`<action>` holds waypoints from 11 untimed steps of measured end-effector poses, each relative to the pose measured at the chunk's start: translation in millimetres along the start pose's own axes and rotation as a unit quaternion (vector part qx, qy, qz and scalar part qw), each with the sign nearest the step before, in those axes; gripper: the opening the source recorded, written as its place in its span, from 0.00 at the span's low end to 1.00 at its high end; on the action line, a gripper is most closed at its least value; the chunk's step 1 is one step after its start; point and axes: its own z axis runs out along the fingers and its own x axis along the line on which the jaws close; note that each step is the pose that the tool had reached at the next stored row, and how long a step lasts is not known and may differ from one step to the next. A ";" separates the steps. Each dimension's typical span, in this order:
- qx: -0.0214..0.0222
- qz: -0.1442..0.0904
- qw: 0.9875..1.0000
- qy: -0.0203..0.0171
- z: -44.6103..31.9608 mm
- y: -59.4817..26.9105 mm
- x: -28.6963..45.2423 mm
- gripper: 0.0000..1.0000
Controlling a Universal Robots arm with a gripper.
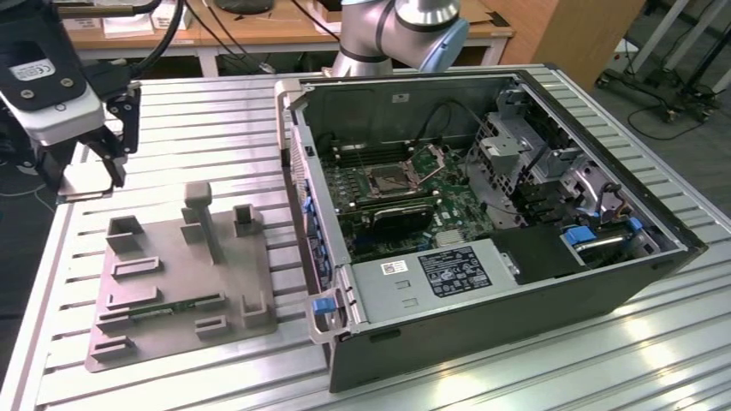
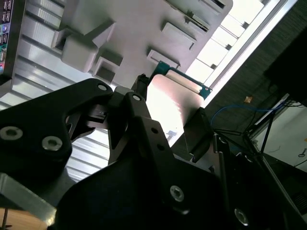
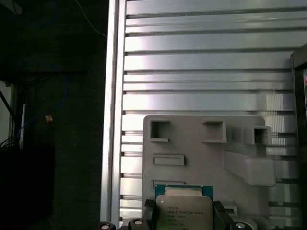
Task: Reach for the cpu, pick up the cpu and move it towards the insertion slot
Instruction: 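Pick up the cpu and move it towards the insertion slot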
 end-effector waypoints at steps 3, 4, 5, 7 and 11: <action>0.000 0.000 1.000 0.000 0.0 0.0 -4.5 0.55; 0.000 0.000 1.000 0.000 0.0 0.0 -6.0 0.55; 0.000 0.000 1.000 0.000 0.0 0.0 -7.4 0.55; 0.000 0.000 1.000 0.000 -0.1 0.0 -10.6 0.55; 0.000 0.000 1.000 0.000 -0.2 -0.1 -16.3 0.55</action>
